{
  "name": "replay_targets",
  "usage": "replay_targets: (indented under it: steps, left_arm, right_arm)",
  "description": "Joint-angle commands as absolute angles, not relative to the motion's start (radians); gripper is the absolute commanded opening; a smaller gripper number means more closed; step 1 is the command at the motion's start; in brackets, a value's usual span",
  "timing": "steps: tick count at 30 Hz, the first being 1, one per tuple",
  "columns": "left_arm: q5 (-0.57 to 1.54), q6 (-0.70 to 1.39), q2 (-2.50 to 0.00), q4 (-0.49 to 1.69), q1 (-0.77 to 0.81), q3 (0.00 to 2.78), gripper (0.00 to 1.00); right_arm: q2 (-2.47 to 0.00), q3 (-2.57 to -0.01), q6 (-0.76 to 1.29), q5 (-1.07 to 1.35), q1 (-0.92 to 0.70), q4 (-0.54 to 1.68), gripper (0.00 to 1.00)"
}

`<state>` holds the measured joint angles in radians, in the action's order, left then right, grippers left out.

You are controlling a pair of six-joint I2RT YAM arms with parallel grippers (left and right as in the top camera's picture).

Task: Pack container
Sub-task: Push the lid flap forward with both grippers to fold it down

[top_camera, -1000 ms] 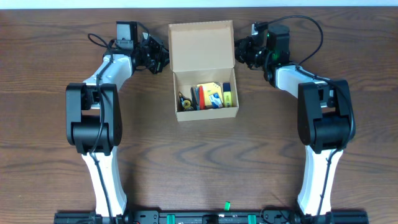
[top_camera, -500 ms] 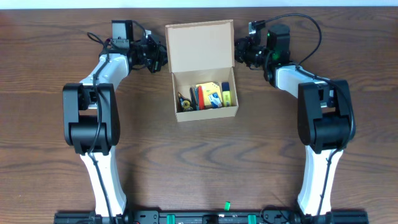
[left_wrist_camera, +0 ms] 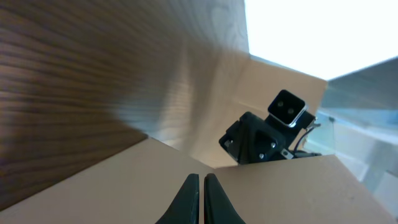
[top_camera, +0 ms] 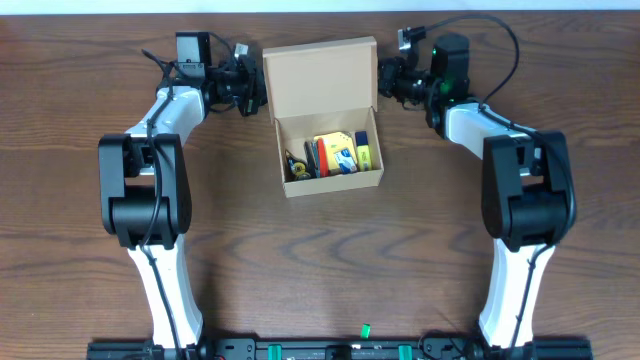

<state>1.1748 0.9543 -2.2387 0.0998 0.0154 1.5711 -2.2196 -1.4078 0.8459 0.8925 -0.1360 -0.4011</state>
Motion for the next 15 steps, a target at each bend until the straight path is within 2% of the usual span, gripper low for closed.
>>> replay_targets:
  steps: [1,15]
  left_arm:
    - [1.254,0.923,-2.255,0.092,0.005,1.613,0.06]
    - [1.383,0.919,-2.255,0.09,-0.008,1.687,0.06]
  right_arm:
    - [-2.165,-1.428,0.806,0.925,-0.142,-0.396,0.01]
    - [-2.151,-1.428,0.775,1.014,-0.143,-0.393,0.01]
